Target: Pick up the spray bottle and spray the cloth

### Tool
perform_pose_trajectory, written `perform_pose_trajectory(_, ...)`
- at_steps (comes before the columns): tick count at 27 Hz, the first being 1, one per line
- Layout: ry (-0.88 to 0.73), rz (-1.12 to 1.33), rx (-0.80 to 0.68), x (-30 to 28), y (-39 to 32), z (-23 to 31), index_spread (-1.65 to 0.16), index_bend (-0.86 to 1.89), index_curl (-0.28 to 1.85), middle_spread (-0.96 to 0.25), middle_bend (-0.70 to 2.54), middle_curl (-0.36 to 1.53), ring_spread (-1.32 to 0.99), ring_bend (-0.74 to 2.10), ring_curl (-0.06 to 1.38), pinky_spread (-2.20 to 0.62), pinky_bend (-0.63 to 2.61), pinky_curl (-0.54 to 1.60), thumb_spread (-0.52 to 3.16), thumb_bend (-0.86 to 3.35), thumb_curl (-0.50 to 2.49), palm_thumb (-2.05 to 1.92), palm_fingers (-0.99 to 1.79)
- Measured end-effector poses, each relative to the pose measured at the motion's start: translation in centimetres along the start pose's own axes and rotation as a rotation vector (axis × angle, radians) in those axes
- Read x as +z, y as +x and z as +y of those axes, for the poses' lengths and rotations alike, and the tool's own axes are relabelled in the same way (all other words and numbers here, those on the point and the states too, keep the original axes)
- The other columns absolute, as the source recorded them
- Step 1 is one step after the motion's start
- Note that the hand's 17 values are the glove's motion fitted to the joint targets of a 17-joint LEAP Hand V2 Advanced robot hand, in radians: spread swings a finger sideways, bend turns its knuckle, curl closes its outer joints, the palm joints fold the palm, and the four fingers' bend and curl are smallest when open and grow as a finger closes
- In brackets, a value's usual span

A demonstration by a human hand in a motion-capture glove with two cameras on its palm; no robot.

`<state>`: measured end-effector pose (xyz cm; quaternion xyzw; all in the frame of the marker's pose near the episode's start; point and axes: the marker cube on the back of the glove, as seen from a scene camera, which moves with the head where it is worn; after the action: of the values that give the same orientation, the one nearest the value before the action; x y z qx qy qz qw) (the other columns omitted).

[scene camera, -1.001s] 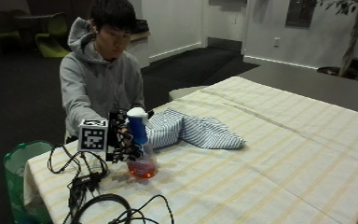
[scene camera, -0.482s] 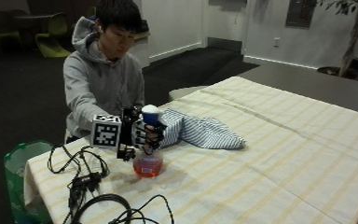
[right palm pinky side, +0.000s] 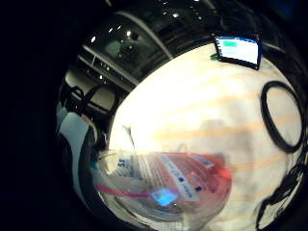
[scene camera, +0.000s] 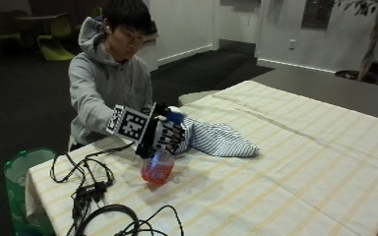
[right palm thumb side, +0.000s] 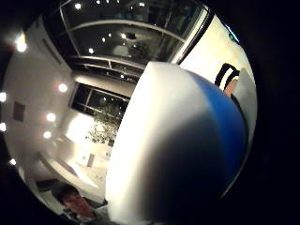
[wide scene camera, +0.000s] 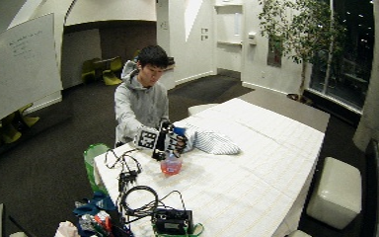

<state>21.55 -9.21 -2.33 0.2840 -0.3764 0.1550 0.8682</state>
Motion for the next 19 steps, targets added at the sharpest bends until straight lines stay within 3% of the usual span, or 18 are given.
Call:
perform_pose_trajectory(11,-0.451,0.551,-0.297,0.3,-9.9,1.0,-0.23,0.42,0.49,-0.08,0.65,0.51,-0.20,0.64,0.44,-0.29,0.39,0.38,0.06,-0.03,0.63,1.03,1.40)
perform_pose_trajectory(19,-0.614,0.775,-0.407,3.4,-13.9,3.8,-0.23,0.43,0.51,-0.07,0.65,0.51,-0.20,0.64,0.45,-0.29,0.39,0.38,0.02,-0.03,0.65,1.03,1.40)
